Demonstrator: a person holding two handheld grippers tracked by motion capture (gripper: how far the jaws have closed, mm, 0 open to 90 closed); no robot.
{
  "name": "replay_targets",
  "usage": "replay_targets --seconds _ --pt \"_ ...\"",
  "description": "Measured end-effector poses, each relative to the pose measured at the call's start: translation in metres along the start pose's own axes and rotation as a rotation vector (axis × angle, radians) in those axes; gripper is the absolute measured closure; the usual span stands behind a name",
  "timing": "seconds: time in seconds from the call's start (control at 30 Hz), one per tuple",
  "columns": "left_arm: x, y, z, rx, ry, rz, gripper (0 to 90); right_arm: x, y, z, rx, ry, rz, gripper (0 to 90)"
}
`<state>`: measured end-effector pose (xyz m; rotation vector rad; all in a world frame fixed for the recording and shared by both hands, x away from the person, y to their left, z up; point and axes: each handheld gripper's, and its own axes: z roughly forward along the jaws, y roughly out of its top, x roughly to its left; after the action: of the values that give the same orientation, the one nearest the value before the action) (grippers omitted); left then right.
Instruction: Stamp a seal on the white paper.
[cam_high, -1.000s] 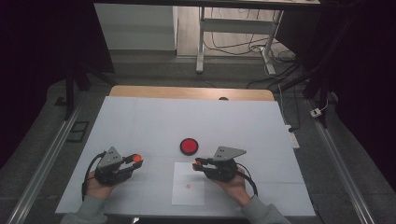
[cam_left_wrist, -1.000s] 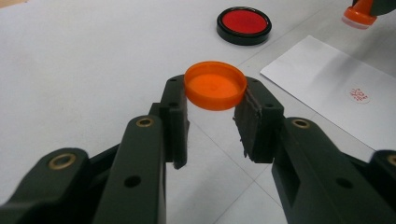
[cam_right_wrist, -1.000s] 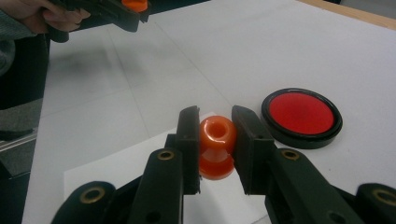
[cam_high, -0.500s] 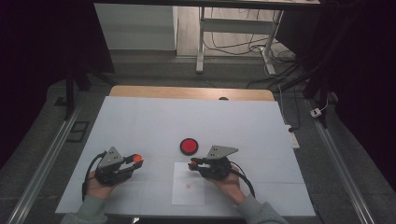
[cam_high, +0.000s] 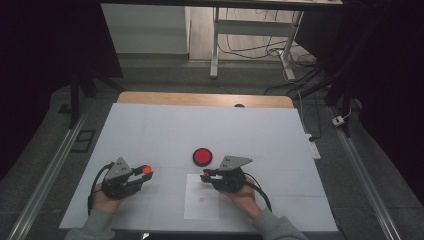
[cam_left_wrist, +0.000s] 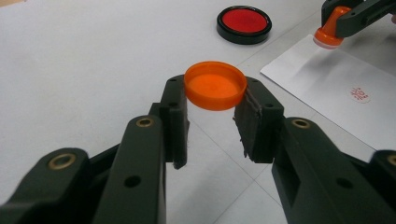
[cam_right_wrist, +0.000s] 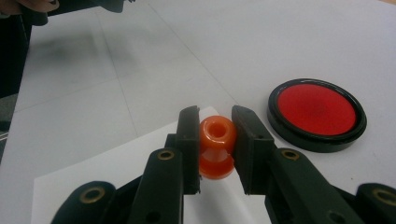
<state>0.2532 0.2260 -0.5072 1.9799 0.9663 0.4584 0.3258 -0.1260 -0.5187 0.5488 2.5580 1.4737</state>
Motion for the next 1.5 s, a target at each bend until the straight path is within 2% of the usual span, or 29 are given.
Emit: replay_targets --seconds 0.4,1.5 --pt "-0.0001 -0.0001 0.0001 0.001 -0.001 0.000 64.7 -0.0002 -0.0049 0.0060 0.044 -0.013 -0.002 72.1" --pt "-0.0001 -0.0001 0.0002 0.002 -0.002 0.001 64.7 -0.0009 -0.0100 0.0099 0.084 -0.034 -0.010 72.1"
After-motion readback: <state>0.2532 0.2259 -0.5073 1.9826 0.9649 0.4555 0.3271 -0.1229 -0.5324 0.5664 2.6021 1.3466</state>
